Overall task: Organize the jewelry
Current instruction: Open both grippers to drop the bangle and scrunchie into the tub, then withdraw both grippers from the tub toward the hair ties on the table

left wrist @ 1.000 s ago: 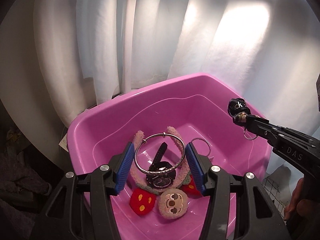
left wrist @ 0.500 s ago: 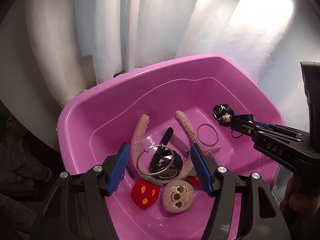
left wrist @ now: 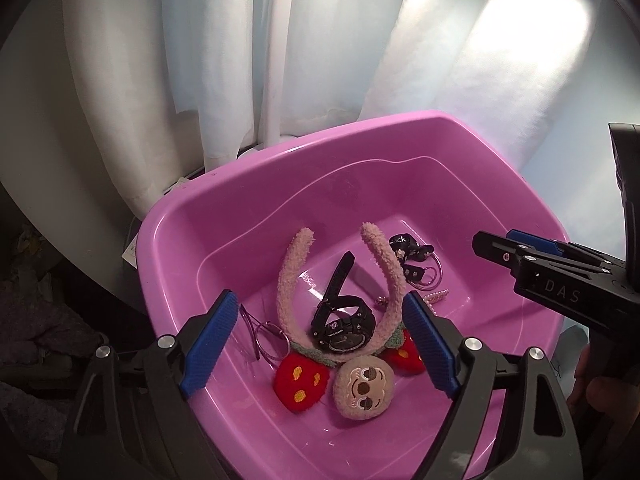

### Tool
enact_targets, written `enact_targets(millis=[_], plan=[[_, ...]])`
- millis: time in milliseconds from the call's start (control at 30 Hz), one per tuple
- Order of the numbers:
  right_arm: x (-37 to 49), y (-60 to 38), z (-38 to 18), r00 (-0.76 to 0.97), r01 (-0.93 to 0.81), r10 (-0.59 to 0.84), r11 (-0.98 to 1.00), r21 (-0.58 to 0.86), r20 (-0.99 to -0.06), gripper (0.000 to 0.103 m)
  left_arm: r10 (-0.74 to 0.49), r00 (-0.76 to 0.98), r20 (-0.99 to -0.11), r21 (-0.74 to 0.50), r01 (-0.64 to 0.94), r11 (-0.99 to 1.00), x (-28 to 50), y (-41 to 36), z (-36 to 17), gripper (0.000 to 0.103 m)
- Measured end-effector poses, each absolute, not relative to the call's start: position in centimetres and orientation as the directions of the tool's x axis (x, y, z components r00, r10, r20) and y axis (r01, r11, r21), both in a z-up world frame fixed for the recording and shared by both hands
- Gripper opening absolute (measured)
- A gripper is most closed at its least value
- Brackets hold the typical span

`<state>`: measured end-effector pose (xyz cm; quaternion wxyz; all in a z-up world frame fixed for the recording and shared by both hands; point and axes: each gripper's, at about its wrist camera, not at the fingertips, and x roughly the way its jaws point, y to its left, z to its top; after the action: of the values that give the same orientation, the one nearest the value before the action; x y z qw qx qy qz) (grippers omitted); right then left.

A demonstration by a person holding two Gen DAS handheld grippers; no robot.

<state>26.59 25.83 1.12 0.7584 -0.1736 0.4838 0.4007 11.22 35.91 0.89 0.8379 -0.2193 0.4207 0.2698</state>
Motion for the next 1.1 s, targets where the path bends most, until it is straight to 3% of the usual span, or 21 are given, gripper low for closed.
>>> enact_targets(millis=[600, 1100], plan=[[24.3, 23.5, 3.8, 0.249, -0.767, 0.495, 0.626, 0.143, -0.833, 0.053, 0.292, 0.530, -0.796, -0.139, -0.630, 0.764, 8.5, 35.3, 2.5, 0.083], [18.9, 13.1, 5.9, 0.372, -0.650, 0.589, 0.717, 0.251, -0.718, 0.060, 0.369, 0.626, -0.686, -0.101, -0.586, 0.804, 6.5, 32.2, 5.1, 0.088]])
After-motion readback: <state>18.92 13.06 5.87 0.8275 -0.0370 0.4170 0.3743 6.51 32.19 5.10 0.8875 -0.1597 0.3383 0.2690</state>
